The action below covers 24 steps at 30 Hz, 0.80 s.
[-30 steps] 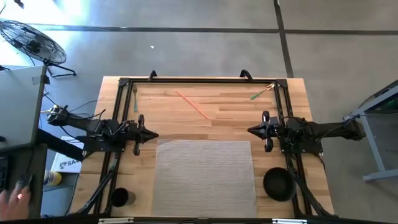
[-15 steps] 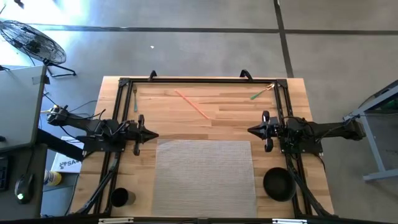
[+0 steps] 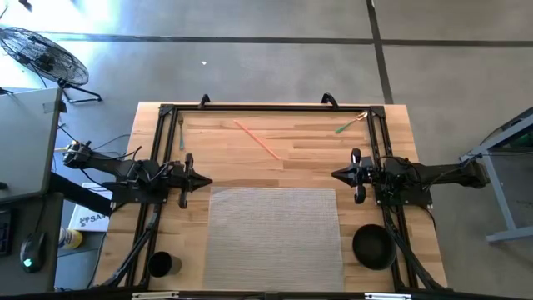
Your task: Pick & Place Utensil
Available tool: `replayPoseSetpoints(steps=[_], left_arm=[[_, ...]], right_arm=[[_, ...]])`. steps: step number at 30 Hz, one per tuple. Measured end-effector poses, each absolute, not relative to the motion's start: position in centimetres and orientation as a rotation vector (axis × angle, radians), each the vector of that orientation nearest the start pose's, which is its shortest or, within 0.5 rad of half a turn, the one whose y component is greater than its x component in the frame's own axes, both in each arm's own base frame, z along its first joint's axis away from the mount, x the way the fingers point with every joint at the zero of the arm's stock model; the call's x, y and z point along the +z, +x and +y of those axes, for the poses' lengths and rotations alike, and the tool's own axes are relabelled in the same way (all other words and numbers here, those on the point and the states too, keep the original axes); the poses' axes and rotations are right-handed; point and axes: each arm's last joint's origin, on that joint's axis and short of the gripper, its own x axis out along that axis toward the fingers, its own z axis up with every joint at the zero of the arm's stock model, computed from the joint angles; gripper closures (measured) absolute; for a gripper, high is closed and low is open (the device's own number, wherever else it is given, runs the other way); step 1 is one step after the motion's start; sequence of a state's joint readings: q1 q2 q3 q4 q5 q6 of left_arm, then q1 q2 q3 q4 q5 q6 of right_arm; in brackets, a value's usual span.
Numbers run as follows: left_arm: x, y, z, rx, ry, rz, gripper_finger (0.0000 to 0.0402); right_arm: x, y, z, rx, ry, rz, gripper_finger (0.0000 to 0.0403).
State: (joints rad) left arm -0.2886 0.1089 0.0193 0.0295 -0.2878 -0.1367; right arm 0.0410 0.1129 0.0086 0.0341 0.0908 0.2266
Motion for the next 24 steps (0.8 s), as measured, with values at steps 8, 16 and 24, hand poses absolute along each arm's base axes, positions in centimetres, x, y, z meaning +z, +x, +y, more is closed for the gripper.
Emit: replayPoseSetpoints(steps=[8,16,24], left_arm=[[16.42,10.04,-2.12,0.003,-0.119,0.058,0.0394],[16.42,10.04,-2.12,0.003,-0.120,0.058,0.0394],[16.42,10.04,-2.12,0.003,-0.119,0.058,0.0394]], right_arm=[[16.05,10.40,0.17,-0.057,0.222,0.065,0.0391],[16.05,10.40,0.16,-0.057,0.222,0.064,0.0391],[16.08,10.39,0.11,-0.071,0.055,0.066,0.0391]])
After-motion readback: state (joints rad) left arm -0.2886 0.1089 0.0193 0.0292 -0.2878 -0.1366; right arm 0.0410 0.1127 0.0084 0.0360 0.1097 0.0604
